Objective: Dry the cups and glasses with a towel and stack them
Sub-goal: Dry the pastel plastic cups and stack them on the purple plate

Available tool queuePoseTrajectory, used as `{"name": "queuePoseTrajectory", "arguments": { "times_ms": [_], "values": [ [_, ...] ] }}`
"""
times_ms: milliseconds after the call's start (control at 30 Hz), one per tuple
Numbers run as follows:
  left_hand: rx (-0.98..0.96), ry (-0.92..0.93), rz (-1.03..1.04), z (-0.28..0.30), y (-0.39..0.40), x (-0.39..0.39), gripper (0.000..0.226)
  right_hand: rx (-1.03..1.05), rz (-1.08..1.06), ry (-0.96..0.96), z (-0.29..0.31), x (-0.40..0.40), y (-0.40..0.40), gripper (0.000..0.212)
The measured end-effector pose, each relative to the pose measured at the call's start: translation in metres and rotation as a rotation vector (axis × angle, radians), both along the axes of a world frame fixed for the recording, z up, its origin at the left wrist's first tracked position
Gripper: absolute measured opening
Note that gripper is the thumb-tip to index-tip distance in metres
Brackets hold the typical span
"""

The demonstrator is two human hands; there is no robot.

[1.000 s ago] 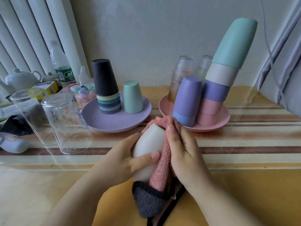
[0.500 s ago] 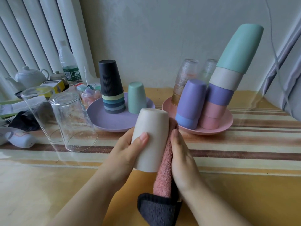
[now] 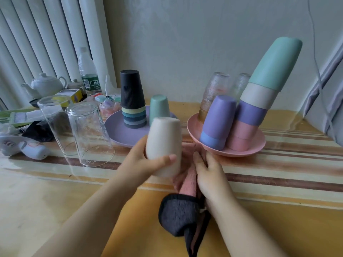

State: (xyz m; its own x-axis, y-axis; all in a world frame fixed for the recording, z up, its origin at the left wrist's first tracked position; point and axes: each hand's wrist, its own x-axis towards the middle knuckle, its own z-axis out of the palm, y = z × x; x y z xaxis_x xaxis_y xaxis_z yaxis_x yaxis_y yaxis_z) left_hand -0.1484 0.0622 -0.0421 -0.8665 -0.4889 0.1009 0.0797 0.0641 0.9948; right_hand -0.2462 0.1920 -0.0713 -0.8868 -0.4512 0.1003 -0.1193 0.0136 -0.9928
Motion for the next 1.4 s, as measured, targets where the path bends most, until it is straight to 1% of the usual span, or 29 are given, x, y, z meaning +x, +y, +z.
{"name": "queuePoseTrajectory", "arguments": {
  "times_ms": [67,133,233,333,433,533,667,800,867,900,1033,1133,1300,1400],
  "values": [
    [-0.06,-0.053,0.104,0.009,-0.006,-0.003,0.058,-0.016,0.004,0.017,0.001,-0.002,0.002,0.021],
    [-0.156,-0.101,0.188,0.018,-0.013,-0.009,0.046,-0.028,0.04,0.011,-0.001,-0.001,0.001,0.03],
    [-0.236,-0.112,0.263,0.036,-0.025,-0.023,0.037,-0.082,0.055,-0.03,0.0,0.001,0.001,0.034],
    [-0.309,-0.077,0.319,0.051,-0.039,-0.044,0.044,-0.107,0.062,-0.037,-0.001,0.001,0.001,0.031],
    [-0.278,0.01,0.387,0.062,-0.053,-0.073,0.056,-0.093,0.062,-0.012,-0.005,0.001,0.001,0.031],
    [-0.309,0.05,0.458,0.069,-0.071,-0.102,0.064,-0.08,0.068,0.032,-0.006,-0.002,0.001,0.031],
    [-0.362,0.003,0.469,0.071,-0.082,-0.132,0.066,-0.07,0.083,0.061,-0.01,-0.005,0.001,0.032],
    [-0.561,-0.162,0.5,0.062,-0.08,-0.147,0.063,-0.078,0.084,0.052,-0.011,-0.006,0.0,0.031],
    [-0.636,-0.208,0.521,0.057,-0.079,-0.151,0.064,-0.079,0.076,0.044,-0.011,-0.006,0.0,0.031],
    [-0.643,-0.218,0.532,0.055,-0.08,-0.152,0.064,-0.078,0.074,0.043,-0.011,-0.006,0.0,0.031],
    [-0.55,-0.262,0.584,0.052,-0.087,-0.152,0.06,-0.071,0.067,0.037,-0.012,-0.005,0.001,0.031],
    [-0.528,-0.314,0.554,0.046,-0.087,-0.152,0.057,-0.06,0.065,0.04,-0.013,-0.006,0.001,0.031],
    [-0.524,-0.375,0.555,0.03,-0.089,-0.157,0.056,-0.052,0.063,0.051,-0.015,-0.006,0.0,0.03],
    [-0.564,-0.407,0.55,0.026,-0.09,-0.158,0.056,-0.06,0.068,0.041,-0.015,-0.006,0.0,0.03]
  ]
}}
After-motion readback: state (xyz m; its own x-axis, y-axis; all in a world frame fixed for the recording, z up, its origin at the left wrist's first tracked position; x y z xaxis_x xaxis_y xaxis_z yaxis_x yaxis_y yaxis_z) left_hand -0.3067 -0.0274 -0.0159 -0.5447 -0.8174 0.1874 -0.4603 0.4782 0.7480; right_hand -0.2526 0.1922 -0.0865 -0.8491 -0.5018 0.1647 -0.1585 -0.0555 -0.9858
